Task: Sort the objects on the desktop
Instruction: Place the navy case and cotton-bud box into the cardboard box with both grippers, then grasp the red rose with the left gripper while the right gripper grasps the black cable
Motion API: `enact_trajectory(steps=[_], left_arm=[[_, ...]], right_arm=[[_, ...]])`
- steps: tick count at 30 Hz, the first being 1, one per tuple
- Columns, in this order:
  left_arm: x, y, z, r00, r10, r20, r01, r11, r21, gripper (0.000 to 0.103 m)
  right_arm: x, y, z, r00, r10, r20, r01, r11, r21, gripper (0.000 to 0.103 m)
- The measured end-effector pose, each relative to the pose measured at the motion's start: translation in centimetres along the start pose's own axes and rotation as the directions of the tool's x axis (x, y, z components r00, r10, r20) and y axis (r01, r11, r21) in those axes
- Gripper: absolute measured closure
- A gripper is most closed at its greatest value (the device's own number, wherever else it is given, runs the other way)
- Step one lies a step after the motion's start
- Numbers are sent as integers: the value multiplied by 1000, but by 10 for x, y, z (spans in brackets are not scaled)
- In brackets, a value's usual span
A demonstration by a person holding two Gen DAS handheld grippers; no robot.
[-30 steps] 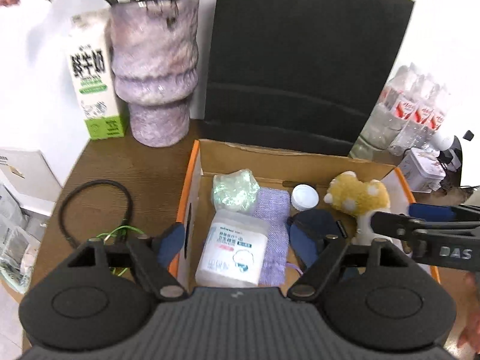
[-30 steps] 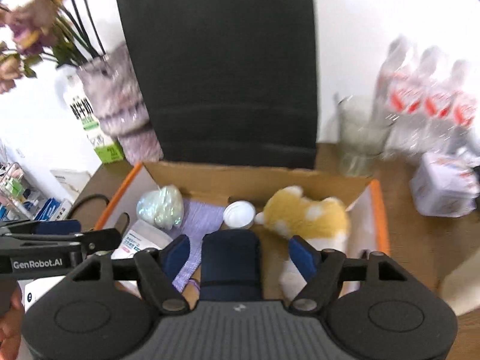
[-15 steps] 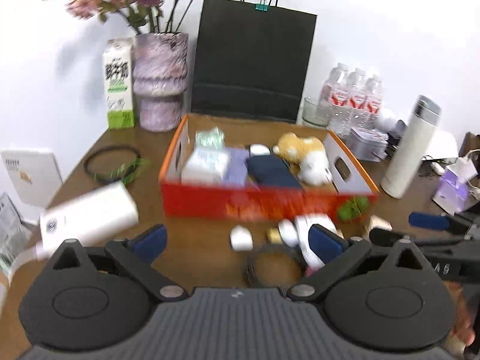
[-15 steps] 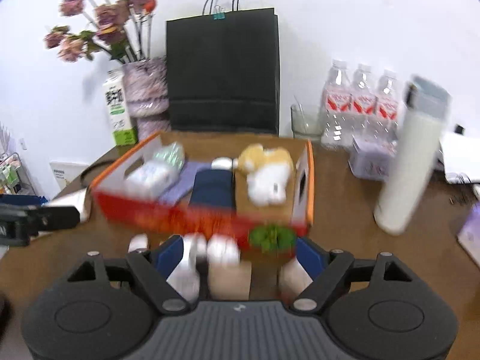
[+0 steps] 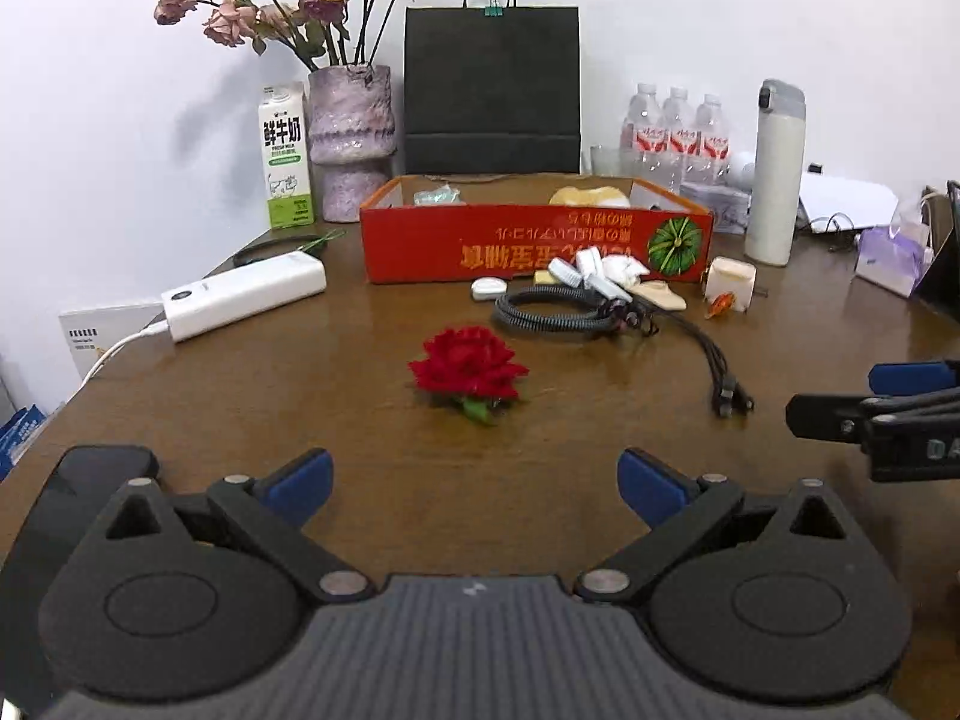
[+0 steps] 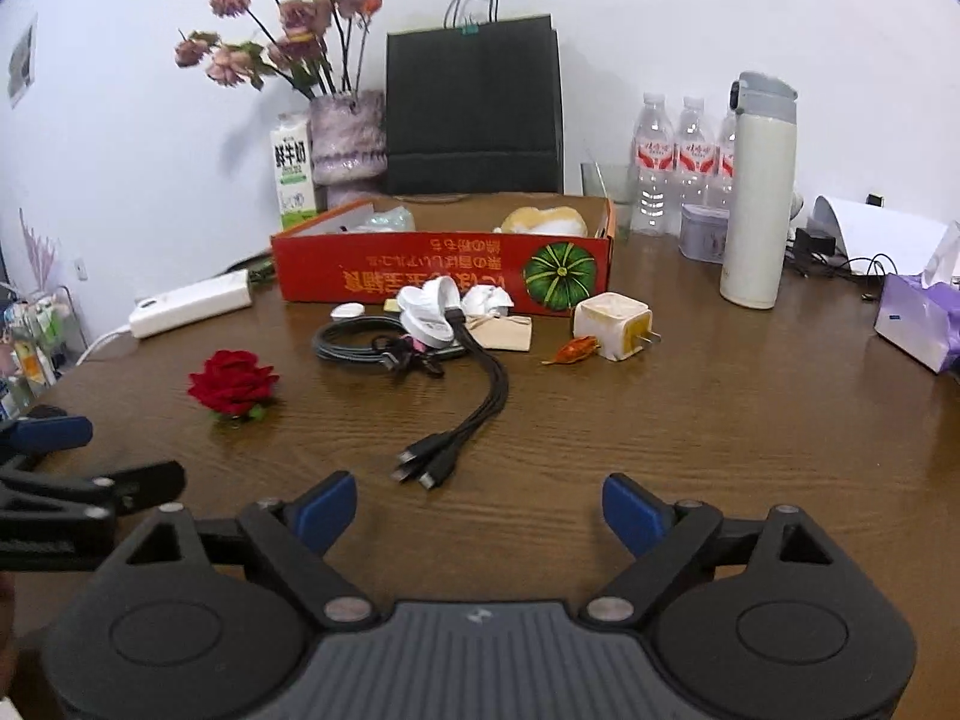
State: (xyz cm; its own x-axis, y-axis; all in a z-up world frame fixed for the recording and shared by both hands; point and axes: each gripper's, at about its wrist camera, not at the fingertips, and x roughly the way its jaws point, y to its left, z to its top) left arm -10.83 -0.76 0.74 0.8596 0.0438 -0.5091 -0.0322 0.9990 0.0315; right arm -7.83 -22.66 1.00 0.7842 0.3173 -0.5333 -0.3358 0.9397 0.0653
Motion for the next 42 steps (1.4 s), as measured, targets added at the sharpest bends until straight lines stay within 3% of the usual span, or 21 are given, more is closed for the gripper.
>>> enact_trajectory(steps=[3,6,13,16,20,23,24,26,28,32,33,35,39,42], left_arm=[[1,1,-2,1000,1,4,-1,1000,-11,0],[8,0,-2,999,10,-35,-11,1000,-11,0],[6,-3,-4,1000,-2,-19,2,1000,16,0],[10,3,-2,999,-29,-33,28,999,-15,0],[21,12,13,999,-39,-19,37,996,-84,0],[38,11,27,1000,-25,-5,25,999,-44,1],[44,10,31,1000,-17,-2,17,999,-29,3],[56,10,40,1000,-13,-8,13,1000,-13,8],[70,12,49,999,-35,-34,34,999,-28,15],[89,16,54,997,-35,-64,32,998,-51,36],[93,18,54,997,-32,-75,27,998,-57,47],[99,23,52,995,-39,-96,32,996,-78,56],[95,27,52,996,-39,-86,31,995,-91,67],[90,25,55,996,-43,-81,35,994,-99,69]], right_arm=[[-4,1,-12,999,36,8,-36,999,21,13],[-7,5,-14,1000,16,25,-16,1000,-7,13],[-5,9,-17,1000,5,20,-5,999,-36,13],[-3,9,-17,1000,8,10,-8,1000,-30,13],[1,-1,-8,999,35,0,-35,999,2,14],[14,-14,11,1000,20,3,-20,999,31,16],[21,-19,19,1000,10,3,-10,999,45,18],[35,-26,34,1000,8,-5,-8,998,65,34],[53,-32,48,1000,20,-10,-19,997,70,40],[96,-33,72,998,34,-51,-32,999,23,63],[106,-33,76,997,36,-65,-35,999,11,66],[124,-31,80,995,46,-87,-47,999,-5,69],[147,-28,77,991,59,-121,-60,998,-7,71],[149,-19,75,992,37,-118,-45,997,-61,72]])
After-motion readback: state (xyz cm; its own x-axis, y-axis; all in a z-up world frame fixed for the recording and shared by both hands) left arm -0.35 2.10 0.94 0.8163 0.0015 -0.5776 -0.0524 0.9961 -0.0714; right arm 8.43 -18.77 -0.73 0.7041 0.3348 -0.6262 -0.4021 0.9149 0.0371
